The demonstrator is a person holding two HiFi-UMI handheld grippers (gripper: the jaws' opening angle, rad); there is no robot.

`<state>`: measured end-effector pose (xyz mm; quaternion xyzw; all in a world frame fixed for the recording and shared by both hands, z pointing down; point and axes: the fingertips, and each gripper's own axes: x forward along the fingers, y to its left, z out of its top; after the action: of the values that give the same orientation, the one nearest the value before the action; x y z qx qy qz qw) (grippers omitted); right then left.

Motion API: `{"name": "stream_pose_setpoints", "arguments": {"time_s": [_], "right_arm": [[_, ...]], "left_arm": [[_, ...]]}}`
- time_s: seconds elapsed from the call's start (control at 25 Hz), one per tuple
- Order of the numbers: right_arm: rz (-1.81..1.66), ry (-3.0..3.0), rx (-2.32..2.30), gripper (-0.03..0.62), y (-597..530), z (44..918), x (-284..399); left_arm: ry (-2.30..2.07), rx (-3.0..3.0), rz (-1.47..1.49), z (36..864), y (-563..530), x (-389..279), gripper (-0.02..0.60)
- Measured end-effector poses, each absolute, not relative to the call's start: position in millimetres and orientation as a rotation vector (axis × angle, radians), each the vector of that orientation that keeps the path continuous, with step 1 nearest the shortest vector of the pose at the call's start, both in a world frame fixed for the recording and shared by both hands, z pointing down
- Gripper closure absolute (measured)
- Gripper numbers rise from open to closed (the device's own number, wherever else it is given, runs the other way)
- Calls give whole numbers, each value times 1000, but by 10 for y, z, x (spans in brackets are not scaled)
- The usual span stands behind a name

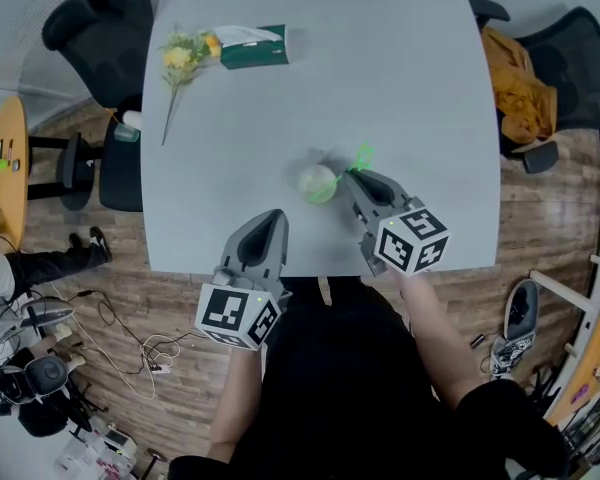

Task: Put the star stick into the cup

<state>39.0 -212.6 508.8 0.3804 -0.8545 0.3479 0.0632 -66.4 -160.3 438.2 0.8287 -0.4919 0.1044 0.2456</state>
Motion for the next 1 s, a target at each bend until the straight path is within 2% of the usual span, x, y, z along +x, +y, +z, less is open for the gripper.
{"name": "stream_pose_setpoints", "arguments": {"time_s": [1.0], "right_arm": [[1117, -2496, 1166, 566, -2095, 5387, 413]], "left_arm": [[-1346, 2252, 285, 4404, -1596, -632, 581]]}}
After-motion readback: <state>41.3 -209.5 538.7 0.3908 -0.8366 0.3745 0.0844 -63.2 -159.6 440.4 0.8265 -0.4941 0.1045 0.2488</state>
